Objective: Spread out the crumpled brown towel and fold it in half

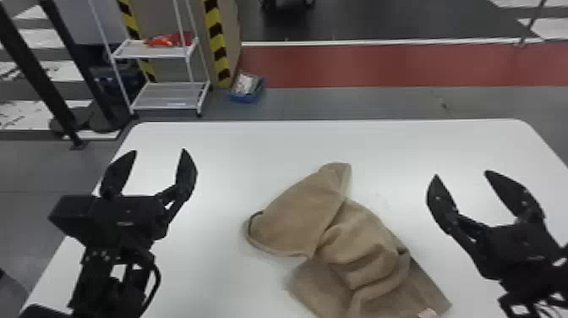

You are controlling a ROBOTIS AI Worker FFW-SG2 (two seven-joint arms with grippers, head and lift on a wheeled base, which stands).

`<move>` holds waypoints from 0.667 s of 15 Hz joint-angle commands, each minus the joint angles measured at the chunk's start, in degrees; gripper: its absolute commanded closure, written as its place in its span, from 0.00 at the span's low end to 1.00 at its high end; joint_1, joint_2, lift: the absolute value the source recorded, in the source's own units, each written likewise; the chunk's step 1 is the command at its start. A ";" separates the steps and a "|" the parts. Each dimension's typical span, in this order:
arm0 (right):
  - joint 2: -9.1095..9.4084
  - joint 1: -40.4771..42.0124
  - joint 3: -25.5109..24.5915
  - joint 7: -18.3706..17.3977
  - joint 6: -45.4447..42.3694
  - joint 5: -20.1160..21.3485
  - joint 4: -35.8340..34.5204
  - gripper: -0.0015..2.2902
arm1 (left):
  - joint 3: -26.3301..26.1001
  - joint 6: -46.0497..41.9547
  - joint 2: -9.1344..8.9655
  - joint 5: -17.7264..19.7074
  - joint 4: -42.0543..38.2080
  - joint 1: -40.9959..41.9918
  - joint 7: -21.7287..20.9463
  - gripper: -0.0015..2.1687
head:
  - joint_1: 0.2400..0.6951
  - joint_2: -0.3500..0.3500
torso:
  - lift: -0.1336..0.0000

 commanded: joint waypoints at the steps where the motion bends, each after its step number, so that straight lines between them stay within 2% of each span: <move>1: -0.05 0.05 -0.09 -0.02 -0.10 -0.49 -0.22 0.08 | -0.01 0.26 -0.08 -0.09 -0.28 0.20 0.00 0.07 | 1.00 0.60 | 0.10; 10: -0.14 0.14 -0.53 0.07 1.83 -1.19 -0.39 0.08 | -0.19 0.79 -0.08 -0.44 -0.89 0.29 0.00 0.07 | 1.00 0.58 | 0.10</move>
